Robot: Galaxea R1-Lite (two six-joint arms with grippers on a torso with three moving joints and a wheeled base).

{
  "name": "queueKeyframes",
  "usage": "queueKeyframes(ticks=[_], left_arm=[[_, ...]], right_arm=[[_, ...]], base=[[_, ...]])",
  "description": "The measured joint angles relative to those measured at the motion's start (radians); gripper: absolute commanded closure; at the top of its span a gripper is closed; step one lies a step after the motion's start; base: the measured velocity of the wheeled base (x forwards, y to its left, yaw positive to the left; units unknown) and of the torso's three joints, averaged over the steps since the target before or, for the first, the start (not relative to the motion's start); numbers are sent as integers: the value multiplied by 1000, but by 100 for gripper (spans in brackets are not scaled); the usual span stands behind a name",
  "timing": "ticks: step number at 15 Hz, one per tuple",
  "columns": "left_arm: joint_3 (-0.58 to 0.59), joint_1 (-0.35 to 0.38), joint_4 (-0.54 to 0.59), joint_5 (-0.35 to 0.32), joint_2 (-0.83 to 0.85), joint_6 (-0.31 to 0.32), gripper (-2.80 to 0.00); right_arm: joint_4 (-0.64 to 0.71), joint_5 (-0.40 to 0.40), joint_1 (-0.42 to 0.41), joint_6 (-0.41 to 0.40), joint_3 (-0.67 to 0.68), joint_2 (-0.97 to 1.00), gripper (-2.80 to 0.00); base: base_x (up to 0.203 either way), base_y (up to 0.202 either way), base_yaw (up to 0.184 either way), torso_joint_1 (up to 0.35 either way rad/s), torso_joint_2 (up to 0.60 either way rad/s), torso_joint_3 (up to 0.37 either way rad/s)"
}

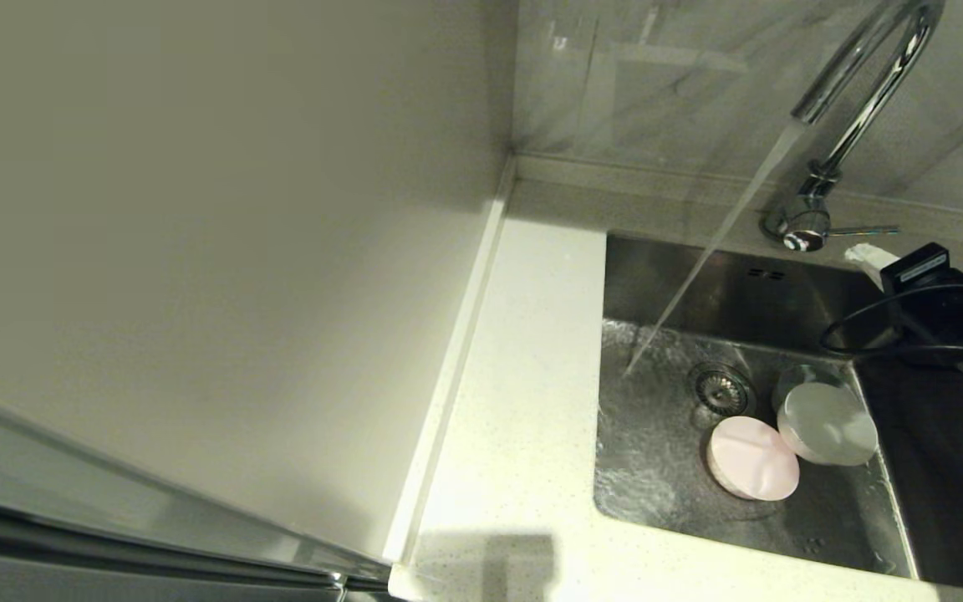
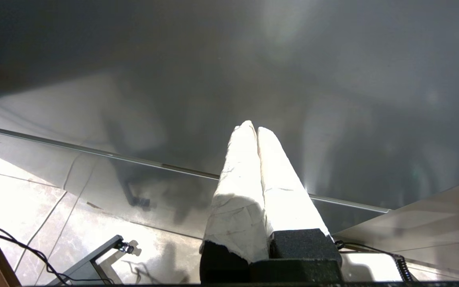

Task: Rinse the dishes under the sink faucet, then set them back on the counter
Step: Turn off the faucet

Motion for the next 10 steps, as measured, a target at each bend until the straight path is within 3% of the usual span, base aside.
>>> queueKeyframes(ticks=[10], left_arm=[[0,0,0,0,0,1,0]], right_arm=[[3,2,-2,1,-166,125,0]], base=[[0,0,0,0,0,0]])
